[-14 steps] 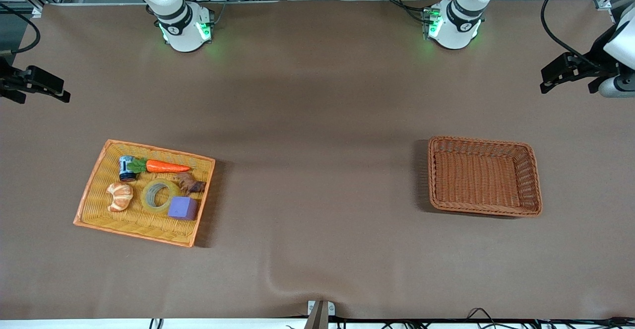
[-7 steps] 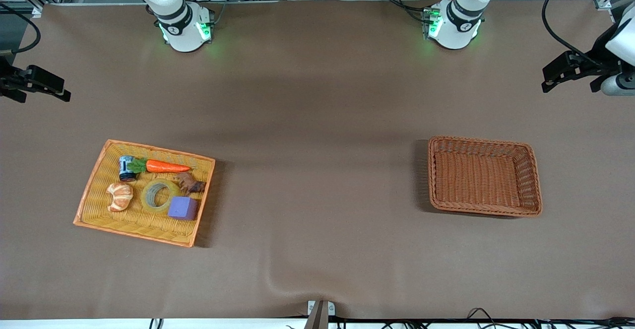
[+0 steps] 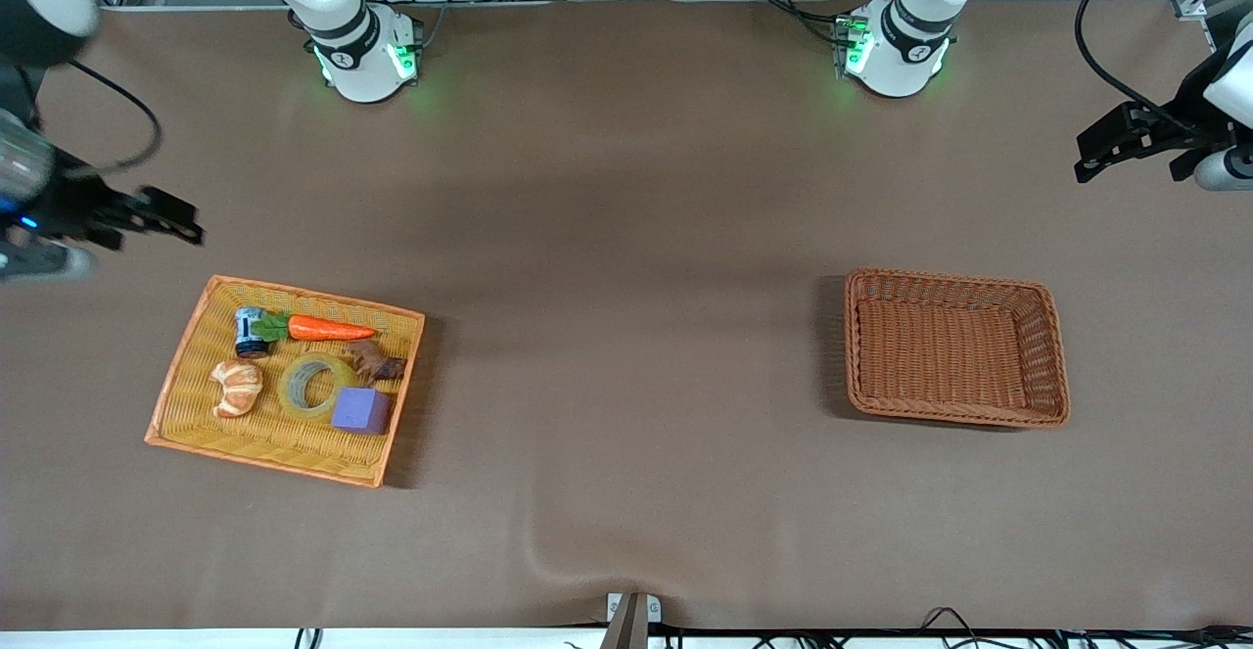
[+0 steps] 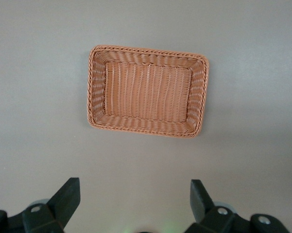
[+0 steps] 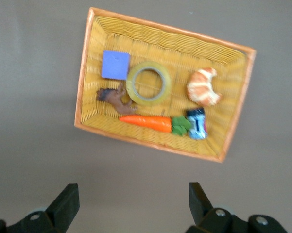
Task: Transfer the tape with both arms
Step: 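Reach the right gripper down into the yellow tray and grasp the tape roll, then lift the tape roll with the right gripper toward the table middle, then set the tape on the table and open the right gripper while the left gripper approaches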
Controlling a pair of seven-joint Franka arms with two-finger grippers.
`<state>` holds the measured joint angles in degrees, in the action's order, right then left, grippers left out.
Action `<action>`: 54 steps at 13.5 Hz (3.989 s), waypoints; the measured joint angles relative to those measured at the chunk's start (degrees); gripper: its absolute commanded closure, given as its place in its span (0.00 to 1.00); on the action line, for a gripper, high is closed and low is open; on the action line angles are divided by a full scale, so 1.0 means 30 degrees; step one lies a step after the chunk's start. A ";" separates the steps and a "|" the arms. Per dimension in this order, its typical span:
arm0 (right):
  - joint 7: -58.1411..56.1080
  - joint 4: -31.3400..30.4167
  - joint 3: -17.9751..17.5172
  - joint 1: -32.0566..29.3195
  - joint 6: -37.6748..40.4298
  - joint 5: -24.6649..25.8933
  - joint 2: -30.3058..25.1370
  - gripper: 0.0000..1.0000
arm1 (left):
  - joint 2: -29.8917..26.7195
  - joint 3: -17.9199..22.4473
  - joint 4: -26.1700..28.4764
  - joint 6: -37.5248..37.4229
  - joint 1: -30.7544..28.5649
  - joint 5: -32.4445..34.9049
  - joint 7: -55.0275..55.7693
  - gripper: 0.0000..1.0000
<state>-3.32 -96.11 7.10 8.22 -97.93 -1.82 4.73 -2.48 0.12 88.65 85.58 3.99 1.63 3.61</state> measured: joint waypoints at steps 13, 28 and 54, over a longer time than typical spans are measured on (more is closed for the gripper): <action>-1.0202 -0.2563 0.0163 0.1611 -0.9536 -0.0789 0.8725 0.00 | 0.0019 -0.0901 0.0021 -0.0547 0.0359 -0.0382 0.0525 0.00; -1.0632 0.2675 0.0352 0.0108 -0.1349 -0.3749 0.9564 1.00 | 0.0090 -0.0768 -0.0090 -0.2055 0.0180 -0.0402 0.0556 0.00; 1.2579 1.0593 0.0484 1.3043 -0.8293 -0.4170 1.4500 0.00 | 0.0539 -0.0751 -0.0342 -0.2021 -0.0479 -0.0402 0.0608 0.00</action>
<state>34.41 -64.33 8.55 47.35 -122.81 -14.33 48.23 -0.86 -2.14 87.63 79.51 2.55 0.43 5.43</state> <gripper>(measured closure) 0.101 0.000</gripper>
